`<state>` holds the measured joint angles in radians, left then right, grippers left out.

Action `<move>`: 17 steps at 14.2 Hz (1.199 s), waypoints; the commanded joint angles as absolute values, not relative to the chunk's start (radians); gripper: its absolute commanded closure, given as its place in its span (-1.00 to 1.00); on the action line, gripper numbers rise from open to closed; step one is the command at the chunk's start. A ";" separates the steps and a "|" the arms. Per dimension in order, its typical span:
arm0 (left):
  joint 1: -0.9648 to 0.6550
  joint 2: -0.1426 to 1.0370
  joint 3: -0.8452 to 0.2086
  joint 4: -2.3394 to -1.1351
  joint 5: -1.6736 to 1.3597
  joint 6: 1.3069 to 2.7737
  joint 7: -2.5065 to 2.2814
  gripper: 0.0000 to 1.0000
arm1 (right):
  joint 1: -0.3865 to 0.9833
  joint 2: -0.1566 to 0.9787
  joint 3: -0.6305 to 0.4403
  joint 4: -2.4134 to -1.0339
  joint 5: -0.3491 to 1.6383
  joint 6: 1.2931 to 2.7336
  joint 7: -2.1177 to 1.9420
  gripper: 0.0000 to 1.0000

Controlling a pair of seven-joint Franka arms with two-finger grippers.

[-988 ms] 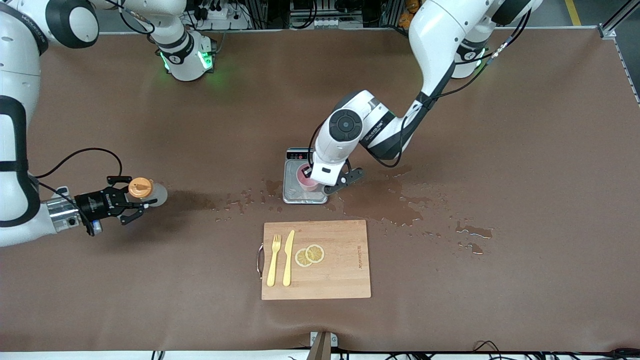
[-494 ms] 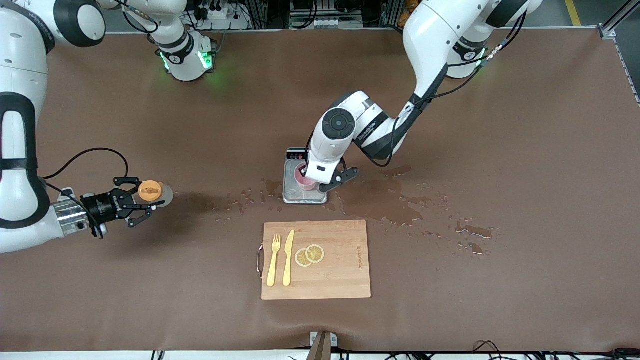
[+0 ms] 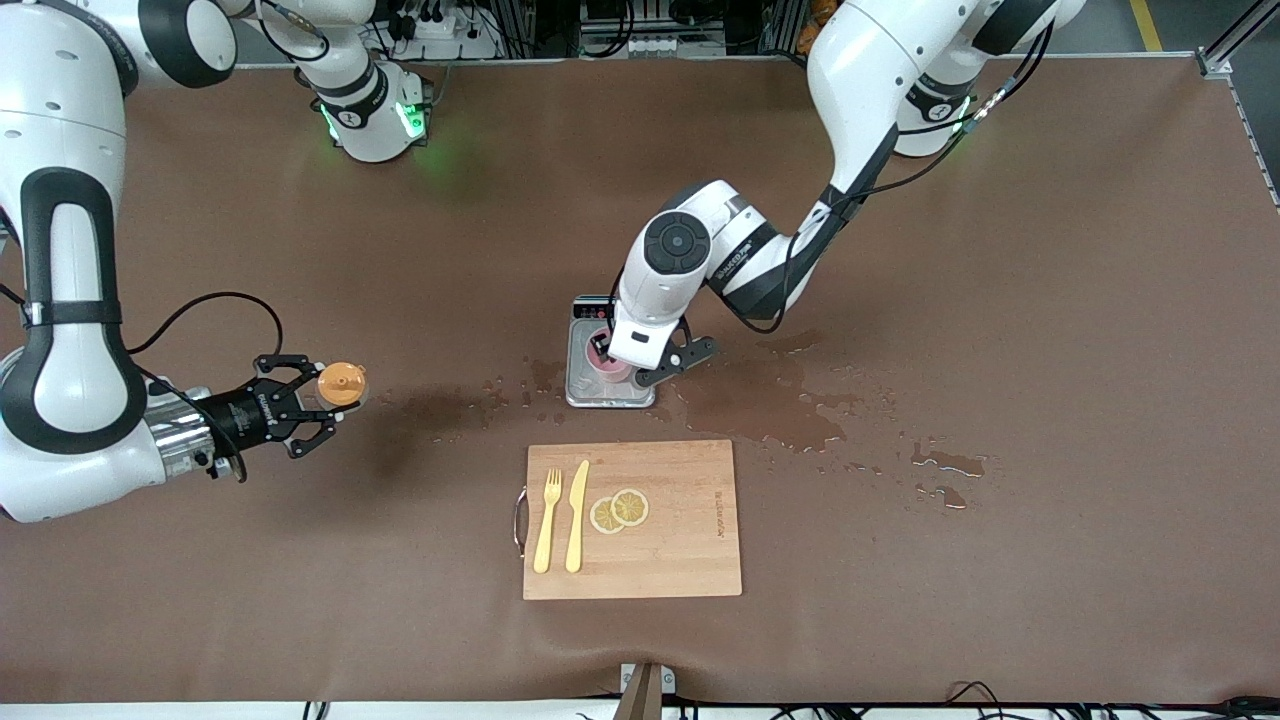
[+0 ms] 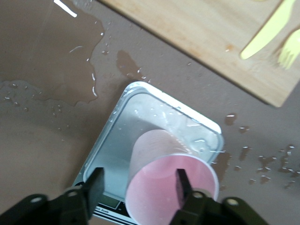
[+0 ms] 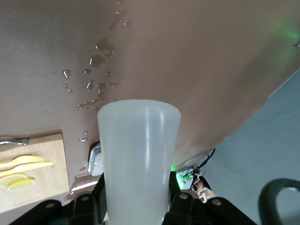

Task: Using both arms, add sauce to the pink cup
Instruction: 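Release the cup and withdraw the left gripper while the right gripper approaches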

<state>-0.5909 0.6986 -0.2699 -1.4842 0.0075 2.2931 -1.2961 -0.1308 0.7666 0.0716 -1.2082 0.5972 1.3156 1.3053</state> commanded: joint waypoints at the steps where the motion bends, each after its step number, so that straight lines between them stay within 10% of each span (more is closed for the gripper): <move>1: -0.583 0.626 -0.261 -1.491 0.037 2.240 -1.316 -1.00 | -0.057 0.752 0.063 -1.167 0.543 1.301 1.437 -0.03; 17: -0.157 0.321 -0.272 -1.571 0.021 1.810 -0.654 -1.00 | 0.219 0.710 0.061 -1.098 0.373 1.298 1.870 0.04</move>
